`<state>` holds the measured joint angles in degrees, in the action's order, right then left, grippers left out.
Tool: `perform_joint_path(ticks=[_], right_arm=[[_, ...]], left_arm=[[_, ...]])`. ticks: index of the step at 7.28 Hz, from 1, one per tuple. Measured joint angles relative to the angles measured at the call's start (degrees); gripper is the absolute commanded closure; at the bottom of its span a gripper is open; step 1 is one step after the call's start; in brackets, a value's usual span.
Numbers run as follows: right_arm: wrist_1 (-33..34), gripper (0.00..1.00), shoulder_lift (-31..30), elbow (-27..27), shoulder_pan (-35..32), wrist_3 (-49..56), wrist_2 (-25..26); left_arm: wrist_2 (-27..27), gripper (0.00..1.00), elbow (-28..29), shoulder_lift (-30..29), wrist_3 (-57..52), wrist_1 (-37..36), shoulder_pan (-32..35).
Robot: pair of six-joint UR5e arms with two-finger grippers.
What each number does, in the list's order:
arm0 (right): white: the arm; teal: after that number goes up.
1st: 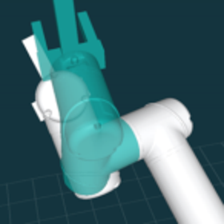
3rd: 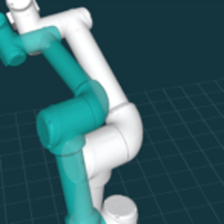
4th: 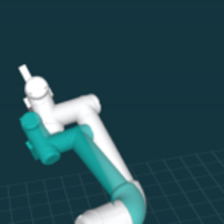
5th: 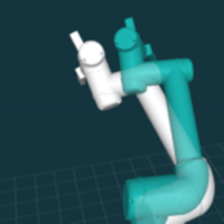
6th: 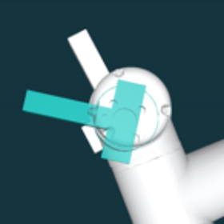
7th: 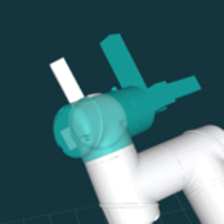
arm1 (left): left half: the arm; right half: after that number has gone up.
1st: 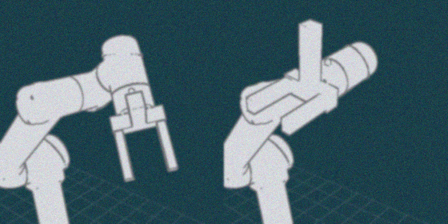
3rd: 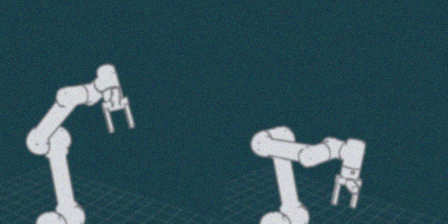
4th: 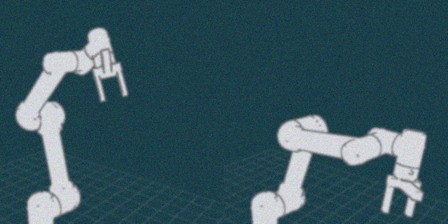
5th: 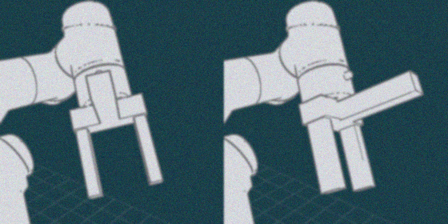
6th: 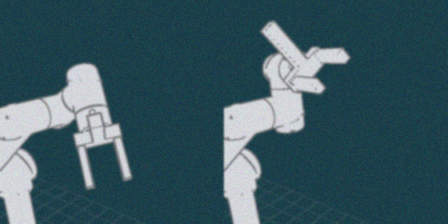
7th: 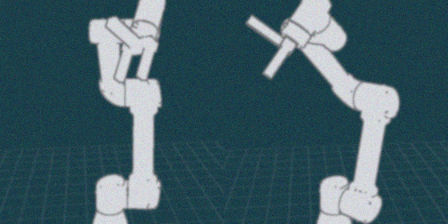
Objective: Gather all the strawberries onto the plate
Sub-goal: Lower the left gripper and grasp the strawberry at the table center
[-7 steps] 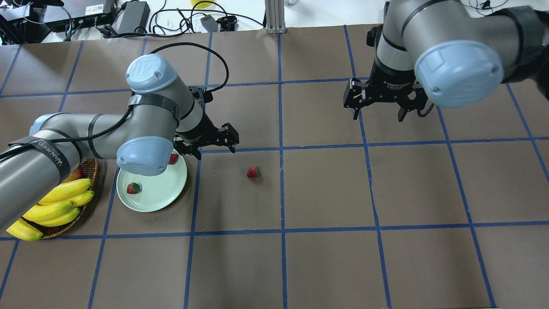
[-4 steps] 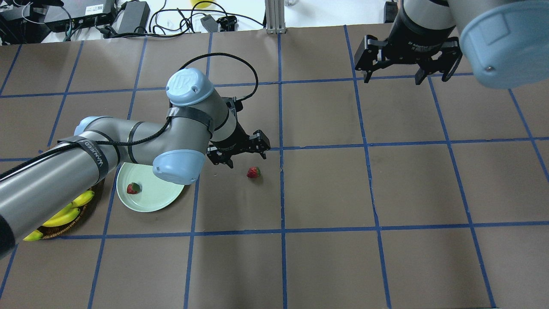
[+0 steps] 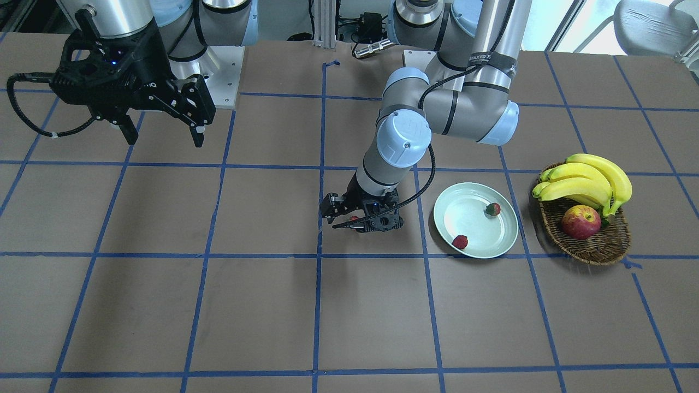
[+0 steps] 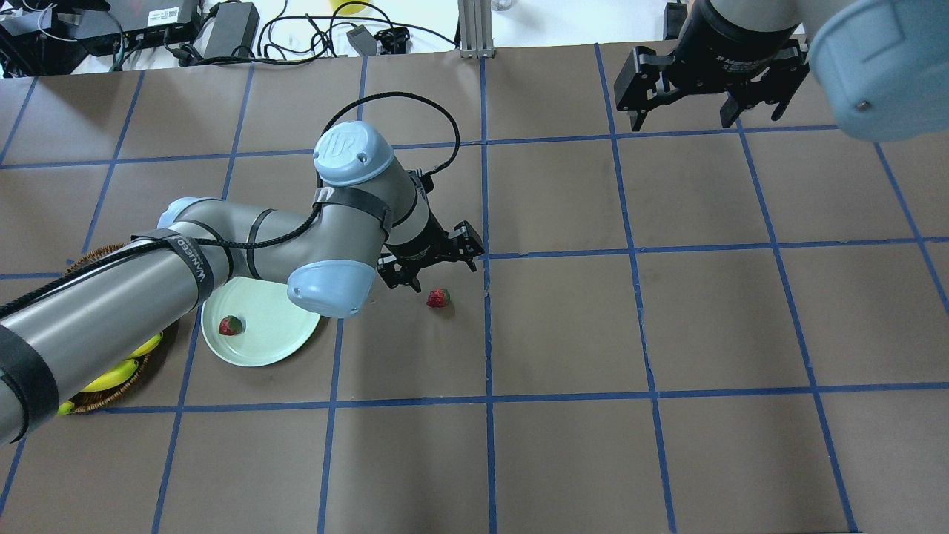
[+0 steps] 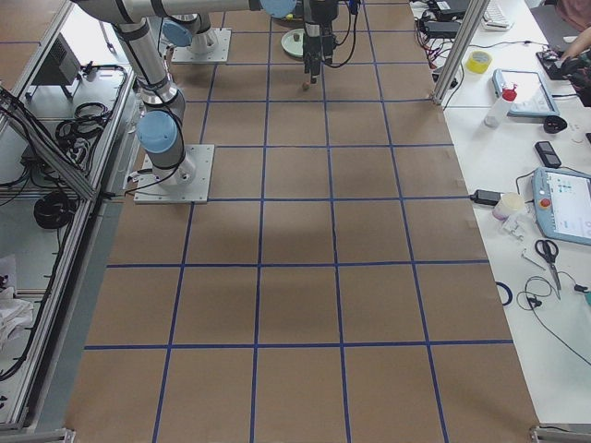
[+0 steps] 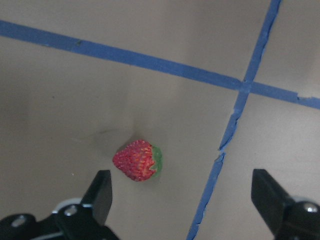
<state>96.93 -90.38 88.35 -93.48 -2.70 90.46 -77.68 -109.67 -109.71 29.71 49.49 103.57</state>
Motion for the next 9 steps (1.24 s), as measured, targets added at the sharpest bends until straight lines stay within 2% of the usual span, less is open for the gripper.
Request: perform_joint_path(ticks=[2,3,5,9], right_arm=[[-0.5,0.0,-0.1,0.2,0.0,0.4,-0.3],[-1.8,0.0,-0.1,-0.1,0.0,0.4,-0.3],[-4.9,0.0,-0.1,-0.8,0.0,0.4,-0.1],[-5.6,0.0,-0.2,-1.0,0.0,0.4,0.0]], left_arm=[[-0.1,0.0,-0.1,-0.5,3.0,0.0,0.0],[-0.3,0.0,-0.2,-0.7,7.8,0.1,0.0],[-1.6,0.0,-0.3,-0.9,23.9,0.1,0.0],[-6.4,0.0,-1.7,-1.2,52.3,0.1,0.4]])
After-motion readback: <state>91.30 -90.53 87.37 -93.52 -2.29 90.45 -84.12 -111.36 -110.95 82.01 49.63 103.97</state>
